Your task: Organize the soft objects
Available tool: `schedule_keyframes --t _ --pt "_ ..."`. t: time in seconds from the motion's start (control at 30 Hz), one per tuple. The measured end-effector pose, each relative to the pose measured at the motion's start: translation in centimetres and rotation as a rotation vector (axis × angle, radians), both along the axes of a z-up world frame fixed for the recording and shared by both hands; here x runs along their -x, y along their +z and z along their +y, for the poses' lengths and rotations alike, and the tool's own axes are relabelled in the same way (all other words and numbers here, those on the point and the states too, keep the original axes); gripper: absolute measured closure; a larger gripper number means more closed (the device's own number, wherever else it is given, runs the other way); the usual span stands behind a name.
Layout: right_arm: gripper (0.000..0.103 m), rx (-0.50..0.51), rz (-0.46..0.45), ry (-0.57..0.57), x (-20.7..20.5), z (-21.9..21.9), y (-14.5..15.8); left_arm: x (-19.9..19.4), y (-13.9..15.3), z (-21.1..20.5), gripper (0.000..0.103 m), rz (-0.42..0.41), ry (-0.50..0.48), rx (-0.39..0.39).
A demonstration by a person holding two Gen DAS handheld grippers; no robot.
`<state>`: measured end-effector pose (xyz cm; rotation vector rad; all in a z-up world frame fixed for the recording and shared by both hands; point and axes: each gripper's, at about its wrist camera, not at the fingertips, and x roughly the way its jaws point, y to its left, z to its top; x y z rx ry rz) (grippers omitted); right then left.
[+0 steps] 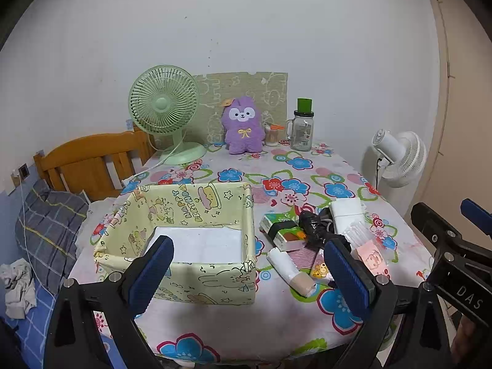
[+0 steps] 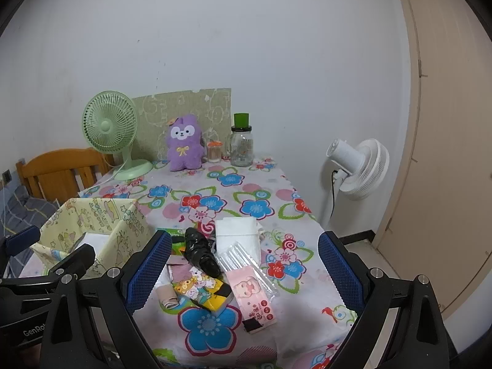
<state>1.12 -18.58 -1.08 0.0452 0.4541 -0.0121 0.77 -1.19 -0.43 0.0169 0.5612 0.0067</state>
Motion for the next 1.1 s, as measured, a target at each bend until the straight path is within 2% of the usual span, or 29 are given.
schedule_keyframes --t 1.1 --pt "0.005 -0.009 -0.004 0.003 0.00 -0.18 0.44 0.00 0.47 0.04 0.004 -0.022 0.008 -0.010"
